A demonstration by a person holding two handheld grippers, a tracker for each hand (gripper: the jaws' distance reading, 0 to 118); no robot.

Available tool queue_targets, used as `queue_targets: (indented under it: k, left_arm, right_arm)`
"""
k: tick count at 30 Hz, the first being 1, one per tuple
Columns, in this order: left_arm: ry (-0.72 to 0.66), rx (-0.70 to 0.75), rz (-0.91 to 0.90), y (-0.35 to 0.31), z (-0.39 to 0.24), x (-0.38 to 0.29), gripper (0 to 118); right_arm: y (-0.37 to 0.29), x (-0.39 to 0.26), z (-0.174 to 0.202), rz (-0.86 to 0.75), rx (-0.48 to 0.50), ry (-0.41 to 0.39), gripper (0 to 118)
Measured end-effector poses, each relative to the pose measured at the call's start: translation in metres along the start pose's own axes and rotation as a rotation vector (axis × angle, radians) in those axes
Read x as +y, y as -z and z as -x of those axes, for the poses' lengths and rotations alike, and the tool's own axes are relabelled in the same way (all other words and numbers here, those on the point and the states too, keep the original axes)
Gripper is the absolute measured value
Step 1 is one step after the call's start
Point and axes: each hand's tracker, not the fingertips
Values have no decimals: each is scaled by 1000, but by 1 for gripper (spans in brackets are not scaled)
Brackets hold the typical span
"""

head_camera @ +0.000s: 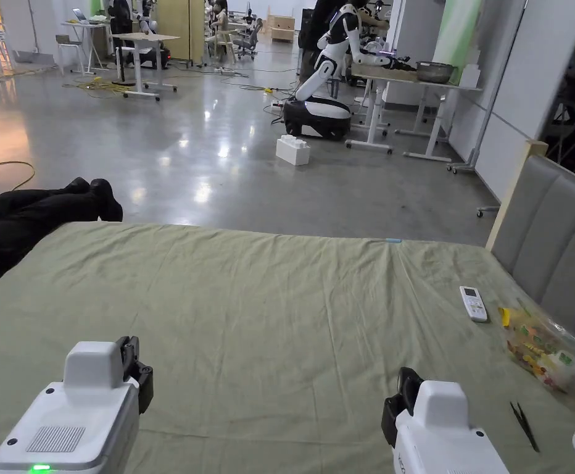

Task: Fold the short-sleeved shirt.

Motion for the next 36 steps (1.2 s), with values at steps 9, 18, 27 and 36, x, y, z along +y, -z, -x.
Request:
queue_targets:
  k: [9, 18, 27, 36]
  left_arm:
    - [13, -3, 6, -4, 4, -2, 5]
    - [3, 15, 9, -6, 9, -1, 19]
    - [3, 26, -33, -10, 1, 4, 111]
    - [30, 41, -69, -10, -1, 4, 113]
  right_arm:
    - [1, 0, 3, -5, 13, -2, 2]
    - [3, 0, 11, -11, 22, -15, 28]
    - [1, 2, 10, -52, 8, -23, 110]
    - [-3, 9, 6, -86, 2, -6, 118]
